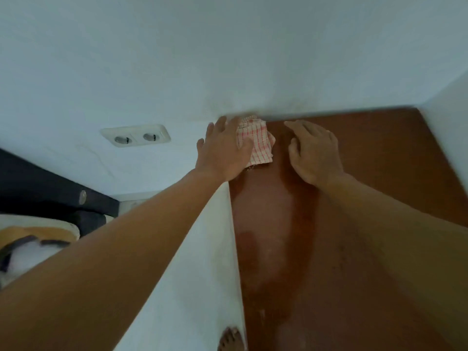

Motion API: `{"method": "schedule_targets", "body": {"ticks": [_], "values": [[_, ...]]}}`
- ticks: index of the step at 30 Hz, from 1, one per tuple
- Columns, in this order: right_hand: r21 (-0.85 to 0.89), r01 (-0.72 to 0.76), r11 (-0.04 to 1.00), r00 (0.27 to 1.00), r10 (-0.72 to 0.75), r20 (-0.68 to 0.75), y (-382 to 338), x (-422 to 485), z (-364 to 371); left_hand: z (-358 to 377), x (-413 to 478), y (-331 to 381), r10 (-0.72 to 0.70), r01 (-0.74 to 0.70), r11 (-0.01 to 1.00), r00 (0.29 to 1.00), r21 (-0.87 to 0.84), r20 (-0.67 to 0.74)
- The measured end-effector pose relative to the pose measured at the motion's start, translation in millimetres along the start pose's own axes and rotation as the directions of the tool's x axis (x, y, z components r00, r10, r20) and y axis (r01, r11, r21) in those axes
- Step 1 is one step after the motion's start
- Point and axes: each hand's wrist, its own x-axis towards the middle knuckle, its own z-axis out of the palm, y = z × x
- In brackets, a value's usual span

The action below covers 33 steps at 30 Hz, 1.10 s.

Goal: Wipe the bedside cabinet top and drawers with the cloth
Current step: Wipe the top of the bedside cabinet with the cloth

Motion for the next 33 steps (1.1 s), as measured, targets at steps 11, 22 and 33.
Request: {"method": "schedule_targets", "body": {"ticks": [11,22,33], "values": [[-0.011,0.022,1.0,1.0,-0.022,-0.002,21,-19,24,64,15,24,-0.094,0.122,0.956,0.989,0.267,-0.118],[0.117,0.179,0.977,0.975,-0.193,0.113,35,-54,6,79,-48,37,-0.117,0.144,0.944,0.987,0.296,-0.106],[0.017,0.291,0.956,0.947,-0.291,0.136,54,-196,-24,107,-185,66,-0.17,0.207,0.934,0.975,0.291,-0.146]]}}
